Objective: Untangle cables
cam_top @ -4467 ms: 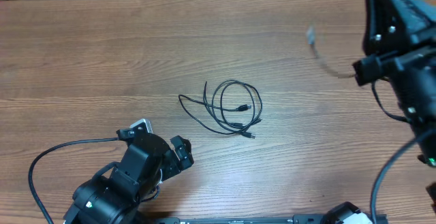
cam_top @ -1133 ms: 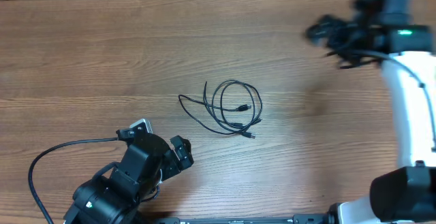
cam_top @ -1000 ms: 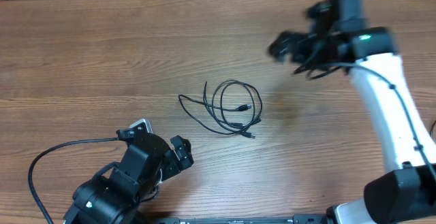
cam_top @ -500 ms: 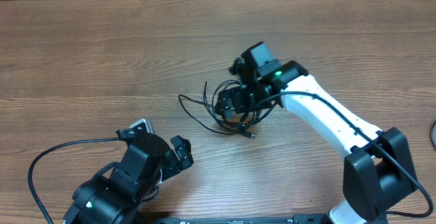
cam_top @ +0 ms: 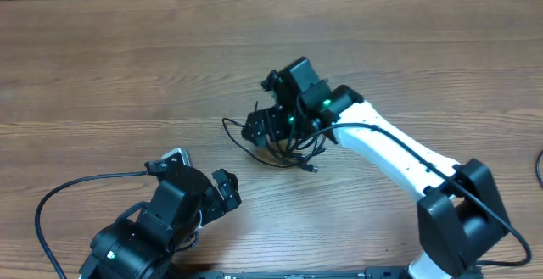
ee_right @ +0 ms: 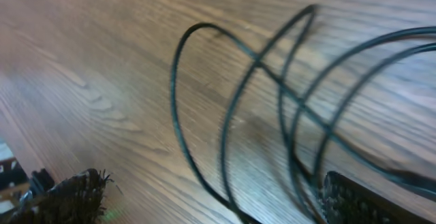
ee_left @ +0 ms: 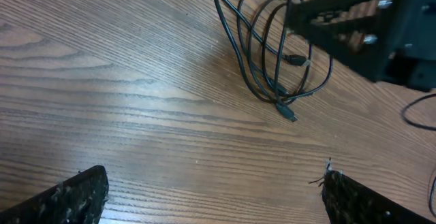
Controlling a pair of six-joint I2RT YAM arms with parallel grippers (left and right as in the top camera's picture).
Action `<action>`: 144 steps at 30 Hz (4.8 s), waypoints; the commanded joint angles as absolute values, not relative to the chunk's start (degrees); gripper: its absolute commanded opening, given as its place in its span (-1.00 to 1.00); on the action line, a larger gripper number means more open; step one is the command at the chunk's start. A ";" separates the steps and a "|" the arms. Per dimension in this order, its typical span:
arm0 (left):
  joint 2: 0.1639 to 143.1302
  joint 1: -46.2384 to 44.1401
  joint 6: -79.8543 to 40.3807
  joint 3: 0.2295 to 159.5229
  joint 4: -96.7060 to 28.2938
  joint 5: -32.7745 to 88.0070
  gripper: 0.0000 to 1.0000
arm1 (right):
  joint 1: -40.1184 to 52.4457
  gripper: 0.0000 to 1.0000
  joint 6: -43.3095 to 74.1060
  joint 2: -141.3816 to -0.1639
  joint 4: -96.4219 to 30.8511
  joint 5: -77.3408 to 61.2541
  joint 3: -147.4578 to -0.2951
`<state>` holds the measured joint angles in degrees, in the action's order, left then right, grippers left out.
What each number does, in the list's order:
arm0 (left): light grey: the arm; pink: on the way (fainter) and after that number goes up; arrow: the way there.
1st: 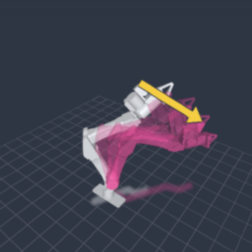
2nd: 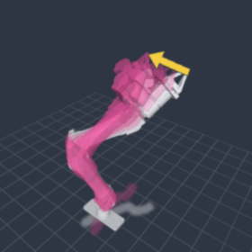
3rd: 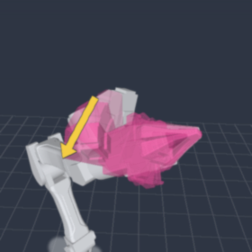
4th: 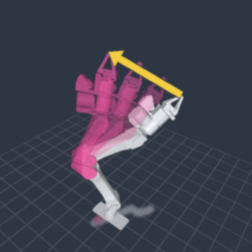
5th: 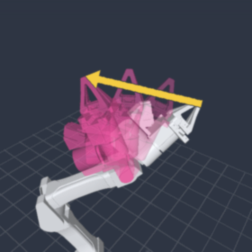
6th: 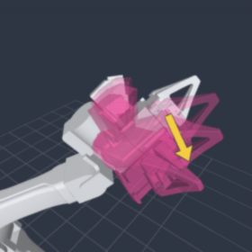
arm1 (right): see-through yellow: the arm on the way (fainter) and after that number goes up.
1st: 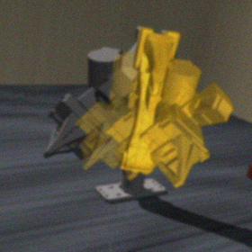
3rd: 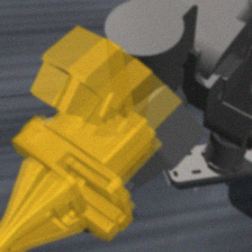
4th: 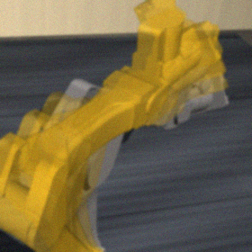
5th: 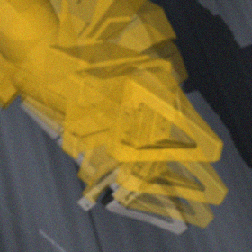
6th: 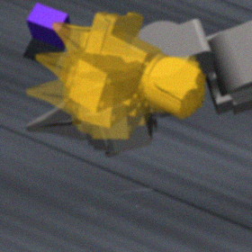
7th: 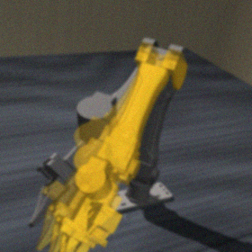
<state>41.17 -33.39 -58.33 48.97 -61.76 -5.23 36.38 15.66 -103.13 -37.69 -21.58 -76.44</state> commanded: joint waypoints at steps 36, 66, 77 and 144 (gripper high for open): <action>41.25 -33.41 -57.65 48.84 -61.73 -6.15 0.99 | 36.95 -0.92 7.33 -105.32 -53.08 -1.98 -95.57; 41.25 -33.41 -57.65 48.86 -61.71 -6.15 0.99 | 29.19 -0.92 -0.32 -82.39 -66.70 -1.96 -145.38; 41.25 -33.41 -57.65 48.86 -61.73 -6.15 0.99 | 29.19 -0.92 0.32 -72.20 -66.08 7.42 -145.36; 41.25 -33.41 -57.65 48.84 -61.73 -6.15 0.99 | 29.23 -0.92 5.89 -81.43 -64.82 -16.56 -145.58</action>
